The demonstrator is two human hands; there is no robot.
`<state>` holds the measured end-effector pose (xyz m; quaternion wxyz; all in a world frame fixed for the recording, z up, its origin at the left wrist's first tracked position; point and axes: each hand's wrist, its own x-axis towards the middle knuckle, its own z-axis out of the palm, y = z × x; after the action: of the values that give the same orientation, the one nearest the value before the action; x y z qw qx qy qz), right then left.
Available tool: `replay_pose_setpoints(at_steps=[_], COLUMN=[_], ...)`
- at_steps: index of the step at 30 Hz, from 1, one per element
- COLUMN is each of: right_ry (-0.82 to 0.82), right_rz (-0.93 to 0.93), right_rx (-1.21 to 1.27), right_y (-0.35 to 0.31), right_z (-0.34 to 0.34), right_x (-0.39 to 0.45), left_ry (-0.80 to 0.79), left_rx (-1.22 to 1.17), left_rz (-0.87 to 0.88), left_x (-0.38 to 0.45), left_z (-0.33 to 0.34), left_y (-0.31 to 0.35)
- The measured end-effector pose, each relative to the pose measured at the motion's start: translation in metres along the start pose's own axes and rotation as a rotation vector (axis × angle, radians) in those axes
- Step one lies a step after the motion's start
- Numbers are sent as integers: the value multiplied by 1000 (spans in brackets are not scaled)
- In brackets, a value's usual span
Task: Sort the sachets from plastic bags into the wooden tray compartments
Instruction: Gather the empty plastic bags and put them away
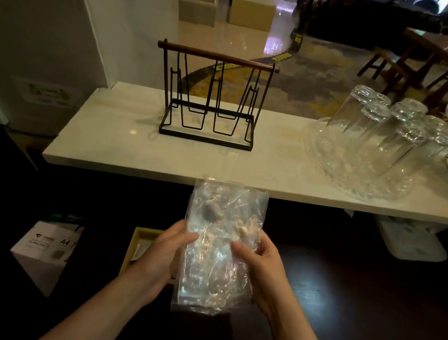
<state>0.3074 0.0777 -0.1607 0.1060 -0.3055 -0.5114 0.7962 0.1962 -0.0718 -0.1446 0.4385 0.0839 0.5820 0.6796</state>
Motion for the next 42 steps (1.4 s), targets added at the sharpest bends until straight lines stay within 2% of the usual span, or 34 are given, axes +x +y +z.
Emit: replay_pose_setpoints(at_steps=[4, 7, 9, 12, 15, 18, 23, 26, 28, 29, 31, 32, 34, 38, 40, 42], right_ry=[-16, -49, -118, -122, -62, -48, 29, 109, 157, 149, 83, 38, -32, -151, -102, 41], right_rz=[-82, -97, -172, -335, -488, -585, -580, -659, -616, -541, -356, -274, -198, -138, -119, -119], right_rx=[-46, -12, -51, -290, -567, -762, -747, -693, -564, -418, -111, -44, -103, -119, -178, -234], right_y=[-8, -12, -12, -8, 0, 8, 5, -1, -3, -4, -1, 3, 17, 38, 45, 49], right_z=[-2, -6, -10, -13, -12, -8, -9, -9, -12, -15, -19, -20, -14, 10, 22, 32], right_x=[0, 0, 1, 5, 10, 13, 15, 12, 13, 12, 11, 10, 6, -5, -8, -9], left_ry=[24, 39, 30, 38, -58, -147, -311, -308, -258, -213, -116, -72, -21, -3, 0, -36], left_rx=[110, 42, 46, 37, -21, 86, 290, 367, 360, 316, 148, 65, -26, -42, -56, 32], left_rz=[-8, 11, 13, -6, -162, -290, -342, -278, -220, -191, -150, -136, -99, 13, 52, 75], left_x=[0, 3, 4, 5, 9, 9, 1, 4, 5, 5, 7, 8, 9, 7, 8, 6], left_z=[3, 4, 4, -3, -15, -19, -16, -17, -17, -16, -15, -13, -7, 5, 12, 20], left_y=[-6, -1, 3, 5, 1, -2, -11, -16, -18, -18, -18, -18, -20, -27, -29, -34])
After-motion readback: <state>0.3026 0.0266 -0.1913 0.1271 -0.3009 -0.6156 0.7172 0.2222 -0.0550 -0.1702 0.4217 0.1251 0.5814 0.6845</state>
